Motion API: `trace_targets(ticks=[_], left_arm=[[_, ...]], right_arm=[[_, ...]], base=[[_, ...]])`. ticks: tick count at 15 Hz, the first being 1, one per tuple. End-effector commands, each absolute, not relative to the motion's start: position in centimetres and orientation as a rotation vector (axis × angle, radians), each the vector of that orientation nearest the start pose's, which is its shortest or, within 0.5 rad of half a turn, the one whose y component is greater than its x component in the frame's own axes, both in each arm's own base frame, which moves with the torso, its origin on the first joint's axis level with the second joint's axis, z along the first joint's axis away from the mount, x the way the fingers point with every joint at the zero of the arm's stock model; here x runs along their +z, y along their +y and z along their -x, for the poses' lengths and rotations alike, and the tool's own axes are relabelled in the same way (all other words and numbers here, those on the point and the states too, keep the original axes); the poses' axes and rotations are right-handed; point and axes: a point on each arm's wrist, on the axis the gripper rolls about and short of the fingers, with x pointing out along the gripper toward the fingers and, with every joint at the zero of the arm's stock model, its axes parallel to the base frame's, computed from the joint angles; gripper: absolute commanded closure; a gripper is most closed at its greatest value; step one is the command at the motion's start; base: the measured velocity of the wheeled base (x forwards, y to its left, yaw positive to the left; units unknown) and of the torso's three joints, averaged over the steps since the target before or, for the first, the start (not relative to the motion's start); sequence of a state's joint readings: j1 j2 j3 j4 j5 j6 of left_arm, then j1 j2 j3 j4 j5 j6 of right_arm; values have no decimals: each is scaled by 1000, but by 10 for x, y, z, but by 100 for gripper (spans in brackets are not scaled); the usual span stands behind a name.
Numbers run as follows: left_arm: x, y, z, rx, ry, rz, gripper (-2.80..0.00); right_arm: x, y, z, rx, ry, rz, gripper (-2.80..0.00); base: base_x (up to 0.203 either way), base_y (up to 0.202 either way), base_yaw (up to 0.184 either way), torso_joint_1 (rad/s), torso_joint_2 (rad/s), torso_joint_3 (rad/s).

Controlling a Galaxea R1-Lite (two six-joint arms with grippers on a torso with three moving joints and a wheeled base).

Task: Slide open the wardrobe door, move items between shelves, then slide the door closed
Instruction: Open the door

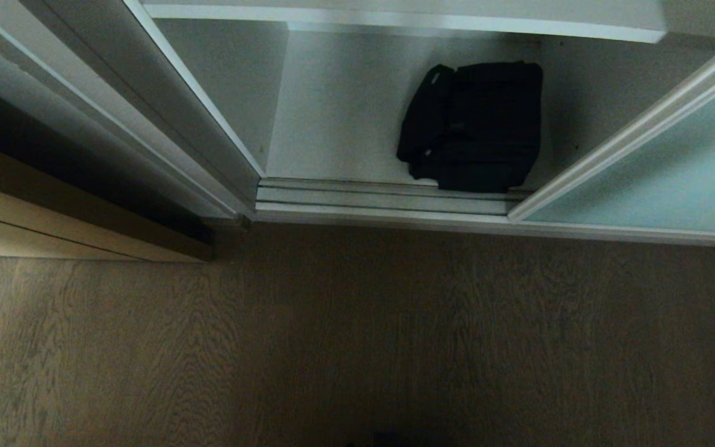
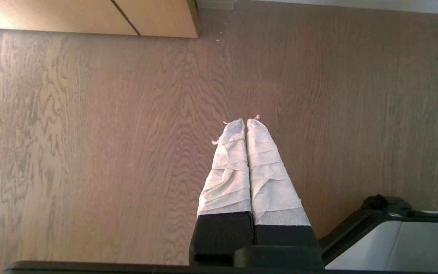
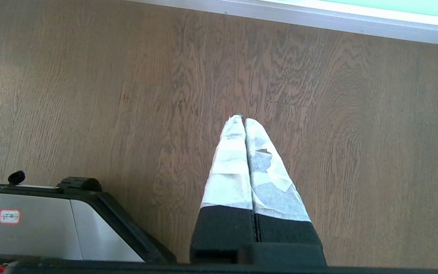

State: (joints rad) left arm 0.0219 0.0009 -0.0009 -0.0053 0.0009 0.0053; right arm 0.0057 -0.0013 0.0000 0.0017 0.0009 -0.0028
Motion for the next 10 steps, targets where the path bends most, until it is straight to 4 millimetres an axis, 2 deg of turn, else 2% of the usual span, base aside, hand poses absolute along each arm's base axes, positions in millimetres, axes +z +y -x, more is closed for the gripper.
trace_targets(ticks=[1,10], left_arm=[[76,0,22,23,0,-5,0],[76,0,22,21,0,-5,0]], right_arm=[[75,0,23,8,-2,3,0],[75,0,23,8,-2,3,0]], base=[[0,0,0,0,0,0],[0,0,0,0,0,0]])
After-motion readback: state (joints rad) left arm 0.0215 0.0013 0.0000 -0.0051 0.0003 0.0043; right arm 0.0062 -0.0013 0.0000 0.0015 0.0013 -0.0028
